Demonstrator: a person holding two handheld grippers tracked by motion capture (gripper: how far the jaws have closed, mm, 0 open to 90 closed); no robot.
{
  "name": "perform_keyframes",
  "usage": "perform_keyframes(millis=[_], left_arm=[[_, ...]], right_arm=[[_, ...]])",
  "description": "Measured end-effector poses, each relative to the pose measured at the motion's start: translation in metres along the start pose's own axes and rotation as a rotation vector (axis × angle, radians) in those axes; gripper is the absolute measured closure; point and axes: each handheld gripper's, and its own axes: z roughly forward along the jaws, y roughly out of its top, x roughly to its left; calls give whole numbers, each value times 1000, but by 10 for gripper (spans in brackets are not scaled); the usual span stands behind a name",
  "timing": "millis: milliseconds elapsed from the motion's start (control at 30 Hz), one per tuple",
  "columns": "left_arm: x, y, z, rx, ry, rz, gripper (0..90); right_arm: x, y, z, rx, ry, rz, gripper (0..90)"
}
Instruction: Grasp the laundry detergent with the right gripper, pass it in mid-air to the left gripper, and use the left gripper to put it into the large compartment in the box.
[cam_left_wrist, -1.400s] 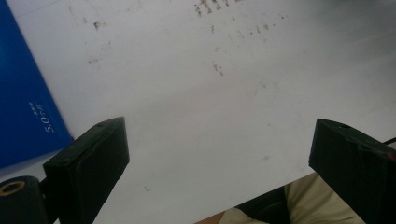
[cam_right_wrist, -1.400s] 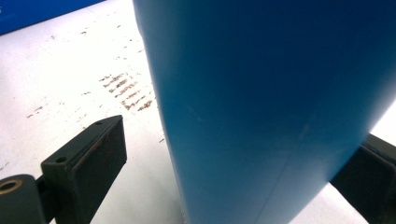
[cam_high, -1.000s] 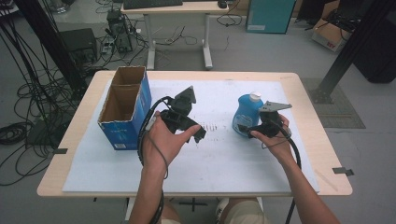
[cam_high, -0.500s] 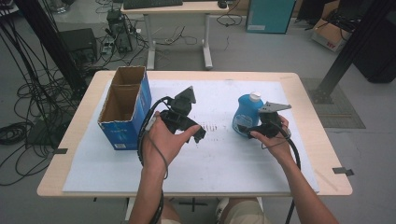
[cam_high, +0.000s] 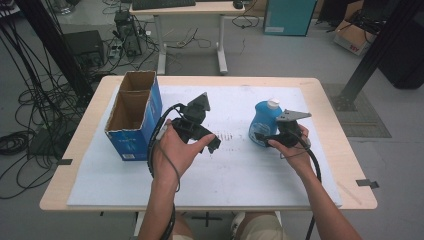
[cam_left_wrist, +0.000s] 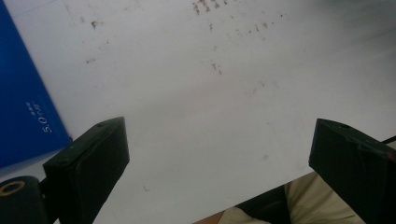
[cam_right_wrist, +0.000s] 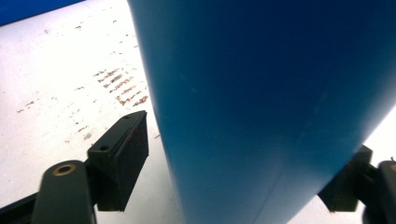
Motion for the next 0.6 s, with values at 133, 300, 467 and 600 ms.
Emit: perform_keyframes(millis=[133,300,467,600], left_arm=[[1,0,0,1,0,-1,54],[1,0,0,1,1,-3,53],[1,0,0,0,3,-2,53],[0,0,0,1,2,0,54]], right_arm=[[-1,0,-1,-4,-3,9,277],[0,0,-1,-10,3,-1,328],[-1,0,-1,-17,-4,-4,394],[-1,-1,0,-18,-7,-6,397]])
